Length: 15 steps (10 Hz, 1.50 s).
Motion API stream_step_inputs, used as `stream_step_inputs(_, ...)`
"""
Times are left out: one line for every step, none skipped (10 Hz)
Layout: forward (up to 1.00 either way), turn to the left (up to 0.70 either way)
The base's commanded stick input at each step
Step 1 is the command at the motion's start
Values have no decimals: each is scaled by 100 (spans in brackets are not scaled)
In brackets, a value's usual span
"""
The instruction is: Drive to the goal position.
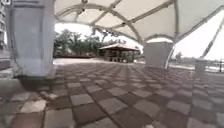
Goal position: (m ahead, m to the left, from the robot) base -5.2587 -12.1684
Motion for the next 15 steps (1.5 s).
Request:
stream_step_inputs(5, -68)
stream_step_inputs(51, -46)
stream_step_inputs(70, -35)
stream_step_inputs(70, -35)
stream_step_inputs(70, -35)
stream_step_inputs(70, -35)
stream_step_inputs(70, -35)
stream_step_inputs(70, -35)
stream_step_inputs(70, -35)
stream_step_inputs(70, -35)
stream_step_inputs(70, -35)
stream_step_inputs(70, -35)
stream_step_inputs(70, -35)
stream_step_inputs(70, -35)
stream_step_inputs(70, -35)
